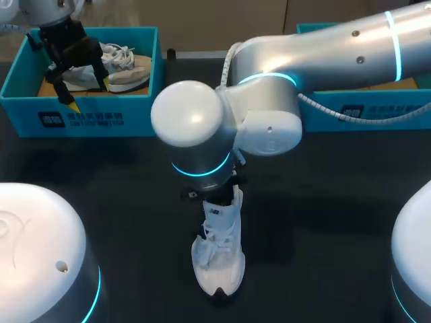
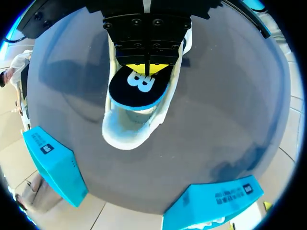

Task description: Take the shoe out of the shoebox, open the shoe tongue, remove and reinsert the insole, then place the shoe into the shoebox

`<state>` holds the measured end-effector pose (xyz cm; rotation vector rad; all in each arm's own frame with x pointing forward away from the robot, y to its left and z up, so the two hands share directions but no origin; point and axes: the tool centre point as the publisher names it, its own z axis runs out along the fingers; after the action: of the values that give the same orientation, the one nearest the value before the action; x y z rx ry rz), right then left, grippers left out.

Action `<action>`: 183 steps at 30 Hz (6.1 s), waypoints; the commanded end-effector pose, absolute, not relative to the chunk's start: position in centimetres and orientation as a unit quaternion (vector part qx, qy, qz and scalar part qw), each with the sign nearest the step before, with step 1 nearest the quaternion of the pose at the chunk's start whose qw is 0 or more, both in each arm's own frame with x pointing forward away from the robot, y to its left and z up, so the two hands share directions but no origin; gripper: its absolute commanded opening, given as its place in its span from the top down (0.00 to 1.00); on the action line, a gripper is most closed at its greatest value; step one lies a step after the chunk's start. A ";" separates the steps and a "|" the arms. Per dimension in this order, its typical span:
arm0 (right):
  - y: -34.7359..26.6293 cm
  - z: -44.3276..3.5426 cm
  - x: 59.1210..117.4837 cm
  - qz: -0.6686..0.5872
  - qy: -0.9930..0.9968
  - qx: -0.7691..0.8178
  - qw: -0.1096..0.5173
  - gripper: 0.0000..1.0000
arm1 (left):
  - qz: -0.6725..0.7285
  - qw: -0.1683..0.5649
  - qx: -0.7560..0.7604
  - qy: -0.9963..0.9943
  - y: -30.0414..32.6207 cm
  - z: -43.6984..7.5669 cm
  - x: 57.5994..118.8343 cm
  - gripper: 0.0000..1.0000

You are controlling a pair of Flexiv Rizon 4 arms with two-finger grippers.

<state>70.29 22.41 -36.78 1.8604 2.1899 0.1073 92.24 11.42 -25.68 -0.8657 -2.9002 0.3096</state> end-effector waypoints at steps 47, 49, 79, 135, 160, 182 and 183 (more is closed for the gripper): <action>21.2 -38.4 72.5 0.021 0.632 0.756 0.168 1.00 | 0.101 0.051 -0.285 -0.952 11.5 -25.7 92.3 0.00; 21.3 -37.7 72.4 0.026 0.629 0.759 0.168 1.00 | 0.101 0.051 -0.285 -0.952 11.5 -25.7 92.3 0.00; 21.8 -34.3 70.9 0.035 0.601 0.795 0.076 1.00 | 0.101 0.051 -0.285 -0.952 11.5 -25.7 92.3 0.00; 23.1 -33.8 65.3 -0.007 0.557 0.830 0.020 0.00 | 0.101 0.051 -0.285 -0.952 11.5 -25.7 92.3 0.00; 24.5 -30.5 57.3 -0.028 0.472 0.881 0.021 0.00 | 0.101 0.051 -0.285 -0.952 11.5 -25.7 92.3 0.00; 23.3 -29.7 59.5 -0.018 0.464 0.885 0.035 0.61 | 0.101 0.051 -0.285 -0.952 11.5 -25.7 92.3 0.00; 23.1 -29.8 59.9 -0.013 0.467 0.883 0.037 0.62 | 0.101 0.051 -0.285 -0.952 11.5 -25.7 92.3 0.00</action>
<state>59.88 23.82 -29.45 2.0147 2.3363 -0.1105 92.25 11.43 -25.71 -0.8658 -2.9002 0.3107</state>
